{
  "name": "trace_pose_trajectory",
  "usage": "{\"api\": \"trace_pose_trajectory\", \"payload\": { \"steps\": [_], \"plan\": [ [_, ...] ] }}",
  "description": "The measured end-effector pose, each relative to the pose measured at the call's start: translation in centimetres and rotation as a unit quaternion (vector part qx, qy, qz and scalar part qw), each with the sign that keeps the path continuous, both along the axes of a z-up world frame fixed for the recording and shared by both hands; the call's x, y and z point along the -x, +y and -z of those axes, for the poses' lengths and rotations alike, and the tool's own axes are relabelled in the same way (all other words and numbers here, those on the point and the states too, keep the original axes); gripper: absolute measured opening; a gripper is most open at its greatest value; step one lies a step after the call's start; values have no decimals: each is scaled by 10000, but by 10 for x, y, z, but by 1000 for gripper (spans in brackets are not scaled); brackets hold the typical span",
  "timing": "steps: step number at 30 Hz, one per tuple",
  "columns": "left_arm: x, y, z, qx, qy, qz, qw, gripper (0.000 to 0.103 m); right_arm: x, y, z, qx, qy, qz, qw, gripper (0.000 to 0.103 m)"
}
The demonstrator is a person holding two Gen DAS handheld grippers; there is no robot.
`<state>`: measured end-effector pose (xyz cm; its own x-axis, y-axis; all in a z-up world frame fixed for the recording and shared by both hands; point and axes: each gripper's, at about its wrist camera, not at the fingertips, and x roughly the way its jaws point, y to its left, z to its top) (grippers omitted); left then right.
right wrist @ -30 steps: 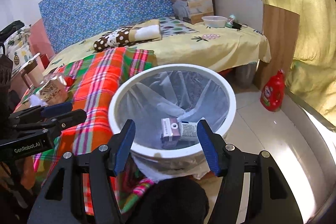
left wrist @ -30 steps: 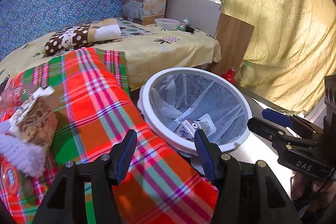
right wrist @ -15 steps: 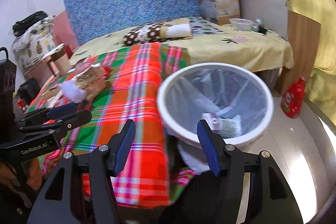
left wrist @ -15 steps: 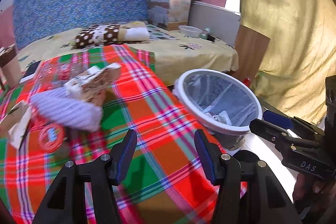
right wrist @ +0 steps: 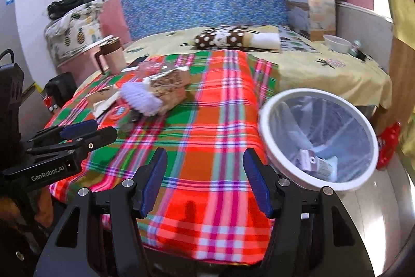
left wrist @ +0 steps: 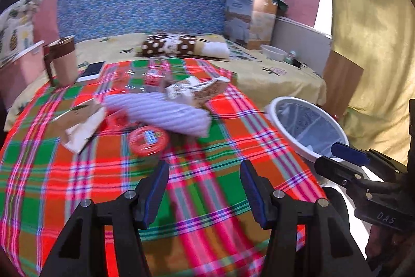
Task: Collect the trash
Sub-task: 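Move both tools back over the trash pile on the sheet, then grasp the red lid cup with the left tool while the right tool grasps the white foam net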
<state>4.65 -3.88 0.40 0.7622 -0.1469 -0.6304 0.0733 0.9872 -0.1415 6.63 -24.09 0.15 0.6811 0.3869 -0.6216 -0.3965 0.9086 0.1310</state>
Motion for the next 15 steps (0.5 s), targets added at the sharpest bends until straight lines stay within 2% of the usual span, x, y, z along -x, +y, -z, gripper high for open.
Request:
{"api": "trace_pose_trajectory", "payload": {
  "steps": [6,15],
  "plan": [
    [7,30,7,-76,73,-430,9990,57,-3,19,-4,93,-125,-276,9995,62],
    [-2,63,13,-9,98,-742,9972,57,-14,36,-5,101,-160,-492,9986,62]
  ]
}}
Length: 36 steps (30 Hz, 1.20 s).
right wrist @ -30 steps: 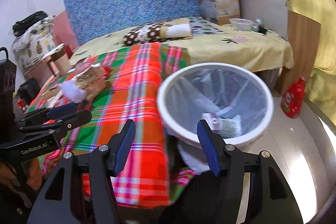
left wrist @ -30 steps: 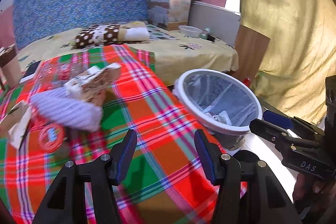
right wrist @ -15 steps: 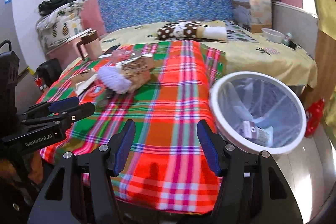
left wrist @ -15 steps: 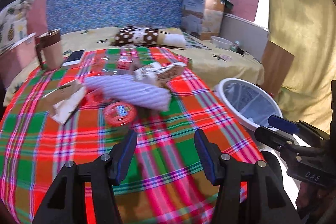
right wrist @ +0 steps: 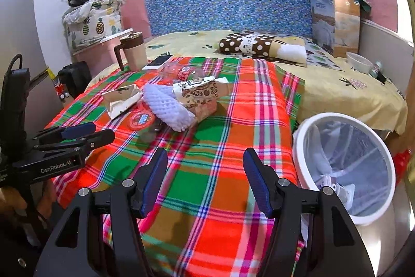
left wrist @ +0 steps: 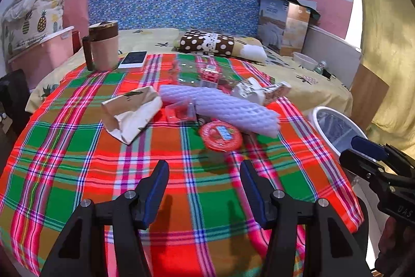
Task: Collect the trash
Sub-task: 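Grasp the red lid cup with the left tool while the right tool grasps the white foam net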
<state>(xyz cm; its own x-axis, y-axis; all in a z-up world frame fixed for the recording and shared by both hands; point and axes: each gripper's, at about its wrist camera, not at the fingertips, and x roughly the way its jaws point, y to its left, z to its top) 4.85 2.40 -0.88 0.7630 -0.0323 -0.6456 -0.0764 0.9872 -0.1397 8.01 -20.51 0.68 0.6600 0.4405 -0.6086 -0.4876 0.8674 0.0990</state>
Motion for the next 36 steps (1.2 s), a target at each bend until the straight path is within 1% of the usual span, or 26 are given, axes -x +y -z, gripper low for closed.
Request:
{"api": "trace_pose_trajectory", "payload": {
  "steps": [4,8,11,18,20,21,22,27,30,36],
  "plan": [
    [-9,2,5,98,67,39,9999,57,-3,1,2,-1,40,-21,10000,62],
    [-25,-2,11,169,159,176,9996,57,-7,-1,2,4,75,7,10000,62],
    [-36,-4,15,239,233,213,9992,62,-11,-3,3,0,94,32,10000,62],
    [-62,-9,25,210,404,236,9987,62,-21,0,6,5,145,-29,9999,62],
    [-64,-9,26,264,401,270,9985,56,-22,3,4,8,132,-79,9999,62],
    [-64,-8,26,289,410,274,9984,47,-23,6,4,3,126,-127,9998,61],
    [-63,-8,27,295,420,262,9983,41,-24,8,3,0,127,-163,9998,61],
    [-51,5,25,298,400,113,9987,40,-28,26,5,25,145,-484,9987,57],
    [-41,17,21,299,351,-20,9989,40,-34,40,8,60,223,-698,9973,53],
    [-28,38,16,214,281,-257,9990,40,-46,65,16,158,379,-1003,9941,53]
  ]
}}
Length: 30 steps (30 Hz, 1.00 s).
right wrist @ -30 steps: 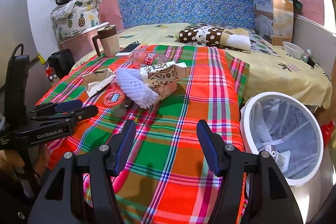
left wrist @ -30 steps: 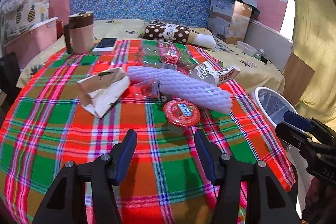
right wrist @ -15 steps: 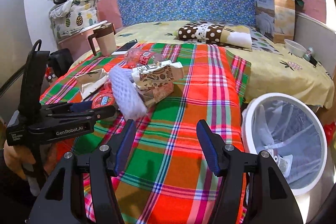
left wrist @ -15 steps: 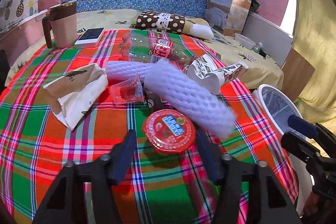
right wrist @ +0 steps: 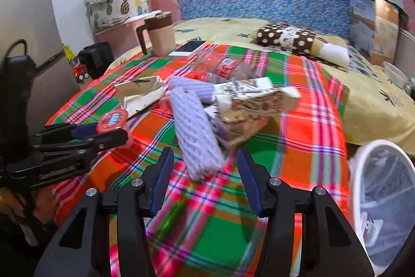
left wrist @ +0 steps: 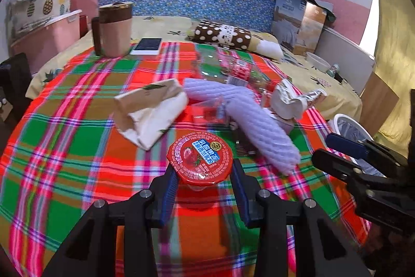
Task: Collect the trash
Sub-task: 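Grasp the red lid cup with the left tool while the right tool grasps the white foam net, then carry the red cup and foam net over the bin and open both tools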
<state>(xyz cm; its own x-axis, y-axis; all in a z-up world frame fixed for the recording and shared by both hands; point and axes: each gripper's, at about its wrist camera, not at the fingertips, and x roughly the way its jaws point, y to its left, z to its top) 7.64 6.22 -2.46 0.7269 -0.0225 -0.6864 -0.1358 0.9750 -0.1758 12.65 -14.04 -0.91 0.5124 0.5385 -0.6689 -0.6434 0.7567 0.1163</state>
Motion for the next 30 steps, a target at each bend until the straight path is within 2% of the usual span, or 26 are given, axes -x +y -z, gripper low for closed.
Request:
{"api": "trace_pose_trajectory", "payload": {
  "steps": [9,11,13,20,30],
  "plan": [
    [7,19,2,22,10,-110,9999,40,-11,14,11,155,349,-43,9993,52],
    [6,20,3,31,17,-106,9999,40,-11,15,13,178,436,-52,9989,46],
    [5,21,5,34,37,-101,9999,40,-10,17,14,247,476,-62,9985,32],
    [3,16,10,5,96,-67,9999,40,1,10,10,170,456,36,9988,14],
    [13,0,5,-37,64,11,10000,40,20,-2,2,21,402,87,9992,11]
  ]
}}
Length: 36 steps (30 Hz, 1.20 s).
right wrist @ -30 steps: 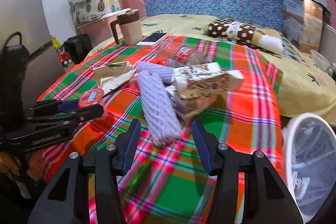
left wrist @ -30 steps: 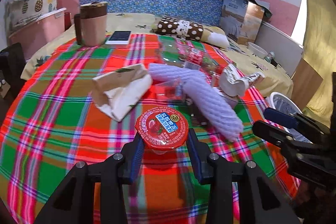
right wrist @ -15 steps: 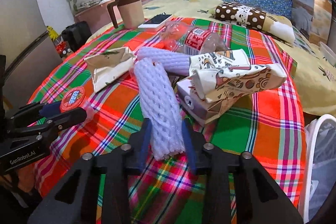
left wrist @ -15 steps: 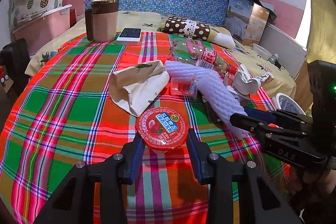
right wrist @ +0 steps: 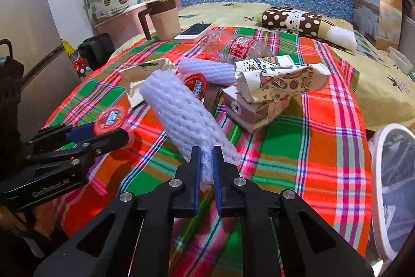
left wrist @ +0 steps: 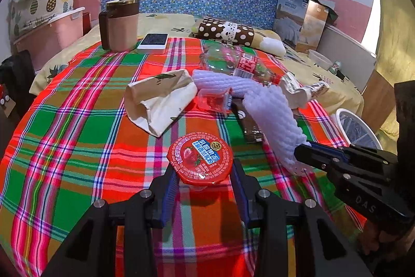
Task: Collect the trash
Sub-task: 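Carry the red cup and foam net over the bin and open both tools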
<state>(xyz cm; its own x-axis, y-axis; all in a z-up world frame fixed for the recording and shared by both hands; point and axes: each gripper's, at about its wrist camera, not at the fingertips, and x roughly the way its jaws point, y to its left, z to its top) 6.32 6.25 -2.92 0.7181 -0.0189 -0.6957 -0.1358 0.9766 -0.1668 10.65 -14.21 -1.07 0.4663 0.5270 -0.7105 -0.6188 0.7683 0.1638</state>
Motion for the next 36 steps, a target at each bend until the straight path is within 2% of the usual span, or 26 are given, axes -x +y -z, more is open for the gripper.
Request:
{"api": "trace_pose_trajectory", "payload": {
  "steps": [5,9,11,12,14,15,16,21,25,36],
  "plan": [
    [8,-11,-6,-27,-63,83,9999,40,11,-8,-5,117,-48,139,9998,11],
    [12,-14,-8,-13,-63,123,9999,40,19,-2,2,527,124,-85,9985,13],
    [13,-15,-7,3,-57,136,9999,40,22,-2,3,560,139,-243,9980,15],
    [13,-15,-7,10,-56,138,9999,40,22,-2,3,499,75,-311,9982,19],
    [13,-14,-7,21,-45,142,9999,40,19,-3,0,411,8,-321,9986,36],
    [14,-13,-6,24,-45,141,9999,40,17,-4,-2,349,-47,-315,9989,48],
    [14,-12,-7,25,-47,135,9999,40,13,-5,-5,273,-152,-330,9990,51],
    [17,-4,-7,65,-68,72,9999,40,-1,3,-2,279,-342,-641,9970,51],
    [18,2,-6,89,-64,30,9999,40,-16,8,4,247,-211,-803,9962,51],
    [18,18,-1,139,0,-96,9999,40,-7,30,17,485,-57,-1680,9846,51]
  ]
}}
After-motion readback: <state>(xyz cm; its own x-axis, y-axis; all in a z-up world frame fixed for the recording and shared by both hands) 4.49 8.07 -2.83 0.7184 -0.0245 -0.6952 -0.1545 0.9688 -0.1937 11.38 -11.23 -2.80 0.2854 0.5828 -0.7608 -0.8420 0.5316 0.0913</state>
